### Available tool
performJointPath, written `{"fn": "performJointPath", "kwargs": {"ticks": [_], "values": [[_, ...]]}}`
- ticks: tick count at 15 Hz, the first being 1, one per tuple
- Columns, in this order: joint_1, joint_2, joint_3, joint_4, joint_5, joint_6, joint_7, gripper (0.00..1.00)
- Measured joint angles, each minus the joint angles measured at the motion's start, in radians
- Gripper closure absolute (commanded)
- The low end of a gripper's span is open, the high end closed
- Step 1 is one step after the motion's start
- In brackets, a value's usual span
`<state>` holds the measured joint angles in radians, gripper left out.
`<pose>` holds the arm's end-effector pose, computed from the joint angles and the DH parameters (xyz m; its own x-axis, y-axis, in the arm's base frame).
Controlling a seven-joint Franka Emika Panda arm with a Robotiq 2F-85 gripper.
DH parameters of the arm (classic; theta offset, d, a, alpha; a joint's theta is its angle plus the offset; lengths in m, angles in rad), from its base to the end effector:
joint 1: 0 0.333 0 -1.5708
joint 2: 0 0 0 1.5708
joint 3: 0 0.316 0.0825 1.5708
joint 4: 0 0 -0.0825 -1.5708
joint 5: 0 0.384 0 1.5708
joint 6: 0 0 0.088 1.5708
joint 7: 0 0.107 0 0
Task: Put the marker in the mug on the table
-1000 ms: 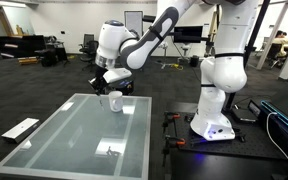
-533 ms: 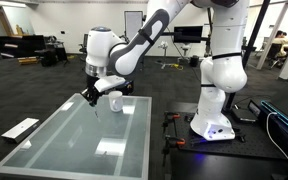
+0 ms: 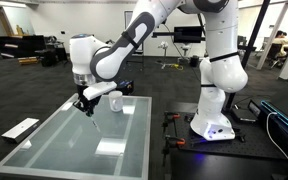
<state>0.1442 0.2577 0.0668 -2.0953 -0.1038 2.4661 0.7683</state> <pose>0.5774 0.1230 0.3093 0.8781 -0.4632 0.1197 -0.4623 -0.8860 -0.0370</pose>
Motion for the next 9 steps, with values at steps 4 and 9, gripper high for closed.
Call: {"fn": "performJointPath", "kwargs": {"ticks": [4,9], "values": [[0.002,0.087,0.0,0.086,0.044,-0.083,-0.001,0.96],[0.002,0.195,-0.001,0.163,0.09,-0.149,-0.001,0.96]]}}
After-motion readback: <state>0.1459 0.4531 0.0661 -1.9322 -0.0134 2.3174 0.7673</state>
